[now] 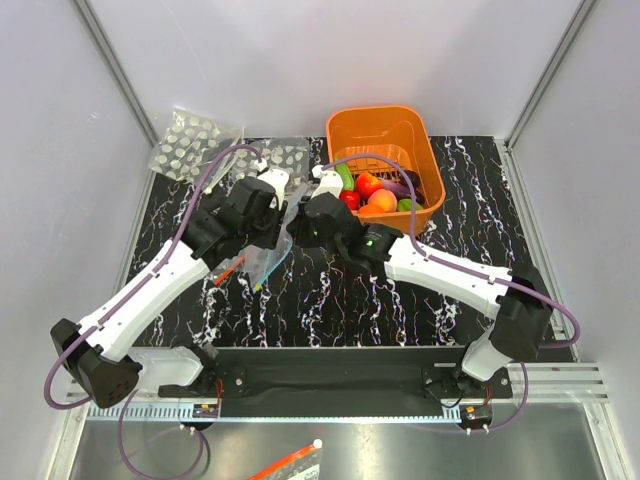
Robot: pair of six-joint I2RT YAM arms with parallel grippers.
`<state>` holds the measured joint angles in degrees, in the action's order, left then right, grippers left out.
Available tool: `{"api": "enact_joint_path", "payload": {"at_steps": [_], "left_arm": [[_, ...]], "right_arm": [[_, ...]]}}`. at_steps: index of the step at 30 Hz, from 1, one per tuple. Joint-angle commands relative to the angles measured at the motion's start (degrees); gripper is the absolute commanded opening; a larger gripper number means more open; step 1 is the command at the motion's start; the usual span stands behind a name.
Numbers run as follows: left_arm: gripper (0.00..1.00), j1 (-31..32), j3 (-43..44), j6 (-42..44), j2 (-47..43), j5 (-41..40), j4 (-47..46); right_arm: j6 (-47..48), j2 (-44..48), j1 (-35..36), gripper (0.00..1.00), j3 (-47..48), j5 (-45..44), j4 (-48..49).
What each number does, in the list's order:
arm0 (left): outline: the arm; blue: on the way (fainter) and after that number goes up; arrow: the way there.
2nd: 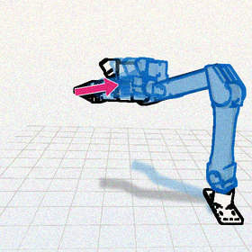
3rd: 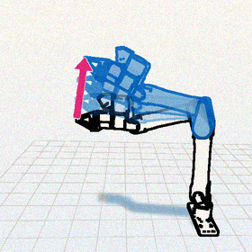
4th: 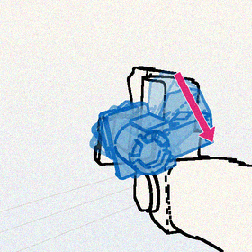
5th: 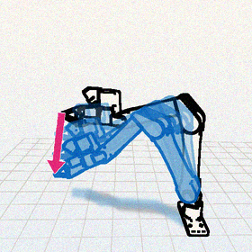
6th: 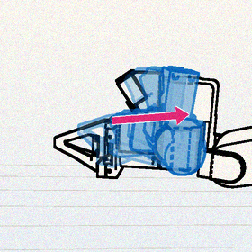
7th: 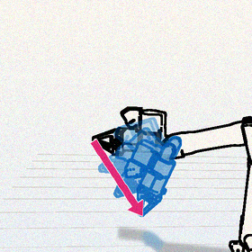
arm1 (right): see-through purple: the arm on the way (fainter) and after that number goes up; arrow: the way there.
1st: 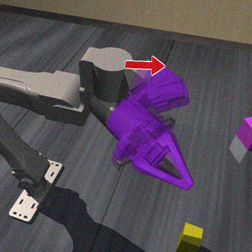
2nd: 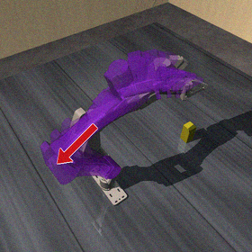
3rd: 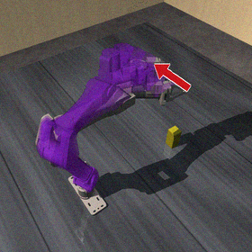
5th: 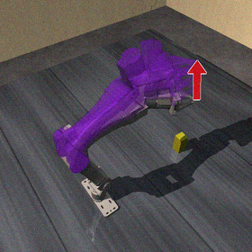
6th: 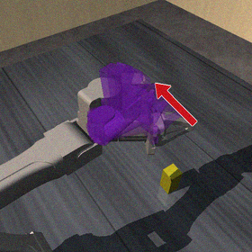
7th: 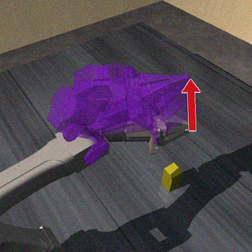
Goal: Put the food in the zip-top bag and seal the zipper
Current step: Open the zipper of the food storage bag at the center of the board.
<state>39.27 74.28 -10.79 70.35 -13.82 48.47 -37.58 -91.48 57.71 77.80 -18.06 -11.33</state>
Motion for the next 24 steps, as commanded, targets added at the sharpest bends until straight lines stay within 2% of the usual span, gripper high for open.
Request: {"api": "enact_joint_path", "payload": {"at_steps": [1,3,5,7,12,17,19,24], "left_arm": [[0.34,0.0,2.4,0.7,-1.2,-5.2,-1.2],[0.28,-0.1,3.1,1.1,-0.9,-5.5,-0.8],[0.11,-0.1,3.6,1.8,-0.5,-6.3,-0.6],[0.01,0.0,3.3,2.3,-0.8,-7.1,-0.8],[0.0,0.0,5.2,2.9,-1.8,-8.2,0.3],[0.0,-0.1,8.1,3.1,-2.2,-15.1,4.2],[0.0,0.0,8.8,3.1,-2.2,-20.5,5.0],[0.0,0.2,10.1,2.9,-1.0,-24.6,6.7]], "right_arm": [[-1.6,1.0,0.5,0.0,1.0,-0.8,-0.6],[-1.9,1.6,0.6,0.0,0.4,-0.6,-0.5],[-2.1,2.2,0.6,0.0,-0.2,0.0,-0.4],[-2.3,2.8,0.5,0.0,-0.7,0.4,-0.6],[-3.2,3.8,0.6,0.0,-2.1,-1.4,-1.9],[-5.3,4.8,0.4,0.0,-5.0,-5.3,-4.0],[-6.7,5.2,-0.5,0.0,-6.8,-3.9,-3.5],[-8.0,3.8,-2.2,0.0,-9.0,-0.1,-3.0]]}}
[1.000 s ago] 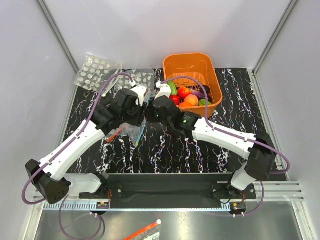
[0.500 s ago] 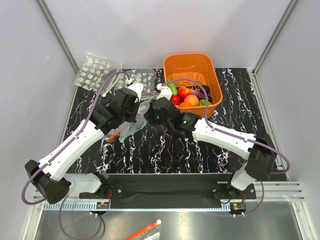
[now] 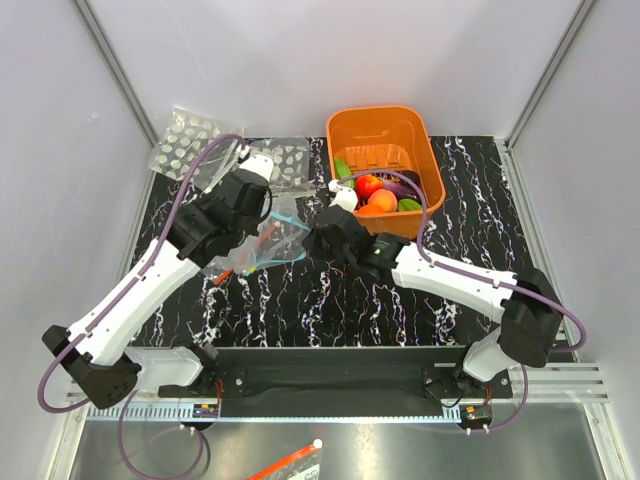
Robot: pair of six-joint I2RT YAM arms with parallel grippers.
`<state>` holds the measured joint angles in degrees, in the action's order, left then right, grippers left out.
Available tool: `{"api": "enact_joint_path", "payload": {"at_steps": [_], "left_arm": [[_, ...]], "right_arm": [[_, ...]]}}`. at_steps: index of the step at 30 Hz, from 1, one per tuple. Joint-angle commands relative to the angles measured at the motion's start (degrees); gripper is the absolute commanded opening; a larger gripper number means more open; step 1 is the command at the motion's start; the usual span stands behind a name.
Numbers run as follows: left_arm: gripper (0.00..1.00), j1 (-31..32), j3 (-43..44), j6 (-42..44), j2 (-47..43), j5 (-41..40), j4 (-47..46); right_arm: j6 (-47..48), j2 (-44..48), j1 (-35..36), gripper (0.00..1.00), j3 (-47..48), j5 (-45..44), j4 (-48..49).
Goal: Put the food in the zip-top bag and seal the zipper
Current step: Open the zipper of the food storage bag at the center of the board.
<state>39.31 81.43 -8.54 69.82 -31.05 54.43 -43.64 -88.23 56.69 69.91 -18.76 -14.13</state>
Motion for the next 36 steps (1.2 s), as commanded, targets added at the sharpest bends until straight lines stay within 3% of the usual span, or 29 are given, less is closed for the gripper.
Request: {"api": "enact_joint_path", "payload": {"at_steps": [1,4,8,10,15,17,21,24,27,28,32,36], "left_arm": [[0.0,0.4,2.9,0.7,0.0,-8.7,1.1],[0.0,2.0,1.9,0.8,1.0,-13.0,1.0],[0.0,2.1,-0.8,0.5,0.3,-11.0,-1.3],[0.0,2.2,-2.5,0.5,-0.1,-6.7,-3.4],[0.0,2.1,-3.9,0.2,1.0,2.7,-6.3],[0.0,2.1,-3.4,0.0,3.1,6.6,-6.4],[0.0,2.2,-1.6,-1.0,6.7,7.6,-5.5],[0.0,2.1,-1.4,-3.5,7.8,8.6,-5.7],[0.0,2.2,-0.8,-5.4,9.3,10.4,-4.9],[0.0,2.2,-1.0,-6.1,9.5,10.1,-5.0],[0.0,1.9,-3.4,-6.0,8.4,9.7,-7.1],[0.0,2.0,-5.1,-2.7,7.7,10.2,-7.7]], "right_arm": [[-2.0,0.0,-1.4,0.0,-1.4,0.7,0.0],[-1.6,-1.2,-2.3,0.0,-2.5,0.9,0.8],[-0.8,-2.2,-3.4,0.04,-3.6,1.8,1.6],[0.9,-2.7,-3.4,0.17,-3.7,2.4,2.3],[6.4,-3.4,-3.4,0.39,-3.0,5.3,5.3],[7.7,-4.2,-3.4,0.42,-1.7,5.3,4.9],[10.8,-5.8,-3.4,0.53,0.2,5.8,4.8],[12.3,-7.0,-3.6,0.56,1.0,6.2,4.8],[12.7,-8.2,-3.8,0.45,1.5,5.9,5.5],[12.7,-8.5,-3.9,0.27,1.5,6.0,5.8],[11.4,-8.1,-4.2,0.04,0.8,6.7,8.8],[9.5,-7.6,-4.3,0.0,2.7,7.4,6.7]]}}
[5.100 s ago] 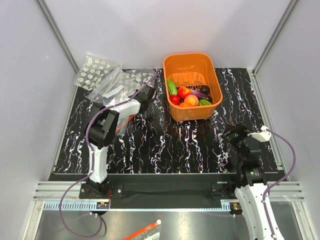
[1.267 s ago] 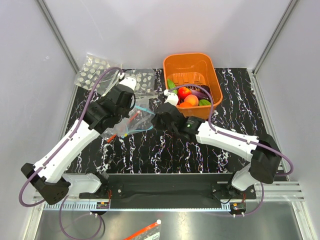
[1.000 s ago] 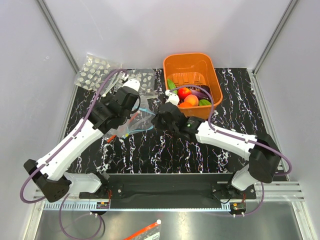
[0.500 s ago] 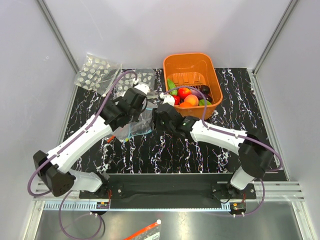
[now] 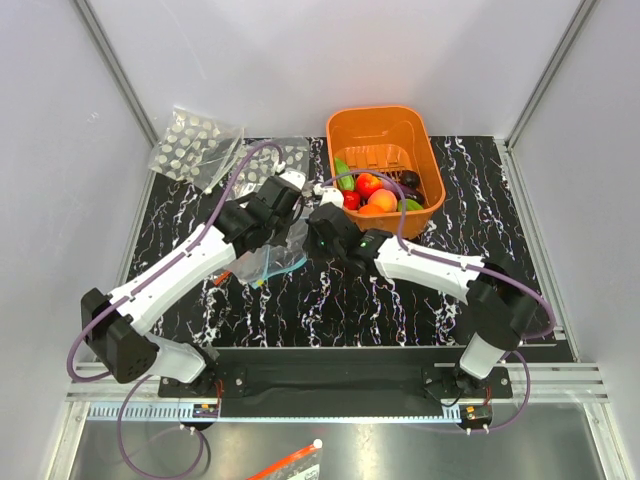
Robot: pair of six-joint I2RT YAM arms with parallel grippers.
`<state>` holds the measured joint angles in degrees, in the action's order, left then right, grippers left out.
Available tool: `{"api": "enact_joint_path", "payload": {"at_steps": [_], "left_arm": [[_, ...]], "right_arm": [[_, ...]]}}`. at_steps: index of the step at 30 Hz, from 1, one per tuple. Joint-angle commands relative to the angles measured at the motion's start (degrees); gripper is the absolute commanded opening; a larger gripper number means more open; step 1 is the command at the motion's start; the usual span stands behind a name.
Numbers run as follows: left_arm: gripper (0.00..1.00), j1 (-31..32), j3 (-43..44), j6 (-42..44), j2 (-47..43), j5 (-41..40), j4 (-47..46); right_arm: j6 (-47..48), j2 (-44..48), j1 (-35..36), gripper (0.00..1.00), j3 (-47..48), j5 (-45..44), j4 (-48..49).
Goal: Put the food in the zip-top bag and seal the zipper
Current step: Open the zipper of the food storage bag at the center of the board.
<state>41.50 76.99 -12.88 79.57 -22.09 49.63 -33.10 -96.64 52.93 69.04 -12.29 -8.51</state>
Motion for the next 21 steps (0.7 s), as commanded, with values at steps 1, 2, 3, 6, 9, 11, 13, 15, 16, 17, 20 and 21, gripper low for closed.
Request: {"api": "enact_joint_path", "payload": {"at_steps": [1,2,3,6,9,11,13,15,16,17,20,21], "left_arm": [[0.0,-0.1,-0.9,3.5,-2.1,1.5,-2.6],[0.0,-0.1,-1.1,4.0,-2.1,1.4,-2.3],[0.05,0.1,-1.2,4.3,-2.0,1.2,-1.7],[0.16,1.0,-1.8,4.9,-2.5,-1.6,-1.0],[0.21,1.3,-2.5,4.5,-3.3,-5.5,-0.7],[0.27,1.4,-3.2,4.3,-3.8,-6.7,-0.8],[0.34,1.4,-3.6,4.2,-3.7,-6.9,-0.8],[0.34,1.4,-3.7,4.1,-3.5,-7.4,-0.6],[0.34,1.4,-3.7,3.8,-3.3,-8.5,-0.4],[0.34,1.3,-3.7,3.8,-3.1,-8.8,-0.1],[0.37,1.5,-4.2,3.7,-2.9,-7.8,-0.2],[0.38,1.5,-4.3,3.7,-2.9,-7.0,-0.3]], "right_arm": [[-1.5,0.9,-0.5,0.0,4.4,1.3,0.2],[-2.0,0.8,-0.5,0.0,5.2,1.8,-1.4],[-2.1,0.8,-0.5,0.0,6.7,2.8,-2.1],[-2.4,1.2,-0.5,0.0,8.7,3.3,-4.7],[-2.4,1.7,-0.5,0.0,9.1,3.8,-5.2],[-2.5,1.7,-0.6,0.0,9.3,4.3,-5.3],[-2.7,1.5,-0.6,0.0,9.6,5.0,-5.5],[-2.8,1.4,-0.6,0.0,9.8,5.3,-5.6],[-2.8,1.3,-0.7,0.0,9.8,5.4,-5.8],[-2.9,1.3,-0.6,0.0,9.7,5.4,-5.8],[-2.9,1.7,-0.7,0.0,9.1,6.1,-4.8],[-3.1,1.9,-0.9,0.0,9.0,6.1,-4.8]]}}
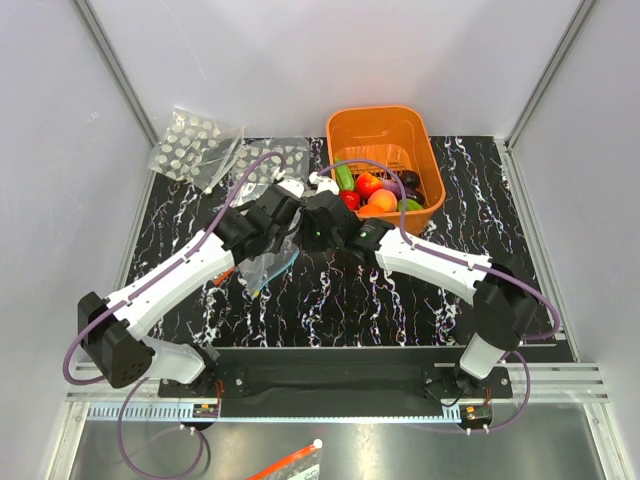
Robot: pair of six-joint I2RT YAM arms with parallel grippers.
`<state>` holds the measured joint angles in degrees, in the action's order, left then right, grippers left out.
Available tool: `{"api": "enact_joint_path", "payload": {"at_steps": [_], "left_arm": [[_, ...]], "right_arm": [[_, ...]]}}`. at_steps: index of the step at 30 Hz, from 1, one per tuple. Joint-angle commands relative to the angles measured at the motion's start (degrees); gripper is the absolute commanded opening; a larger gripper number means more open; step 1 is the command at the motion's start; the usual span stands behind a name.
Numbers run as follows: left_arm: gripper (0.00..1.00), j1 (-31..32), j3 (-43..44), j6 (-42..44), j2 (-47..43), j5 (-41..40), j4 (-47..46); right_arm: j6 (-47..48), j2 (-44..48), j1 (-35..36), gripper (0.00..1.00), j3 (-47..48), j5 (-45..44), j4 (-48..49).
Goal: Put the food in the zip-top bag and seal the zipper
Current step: Open the zipper of the food storage bag at the center of the board.
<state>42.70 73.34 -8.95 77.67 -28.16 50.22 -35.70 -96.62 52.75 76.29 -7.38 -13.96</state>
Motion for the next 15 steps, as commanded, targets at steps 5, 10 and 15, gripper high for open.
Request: {"api": "enact_joint_path", "payload": {"at_steps": [5,10,15], "left_arm": [[0.42,0.8,-1.3,0.0,0.0,2.8,-2.0],[0.42,0.9,-1.4,0.8,-0.5,7.5,-3.9],[0.48,1.0,-2.6,1.0,-3.2,11.0,-6.3]], "right_arm": [[-0.5,2.0,-0.8,0.0,2.0,2.4,0.9],[-1.1,3.0,-0.8,0.0,1.1,2.9,2.0],[-1.8,4.2,-0.9,0.0,-0.2,2.8,2.8]]}}
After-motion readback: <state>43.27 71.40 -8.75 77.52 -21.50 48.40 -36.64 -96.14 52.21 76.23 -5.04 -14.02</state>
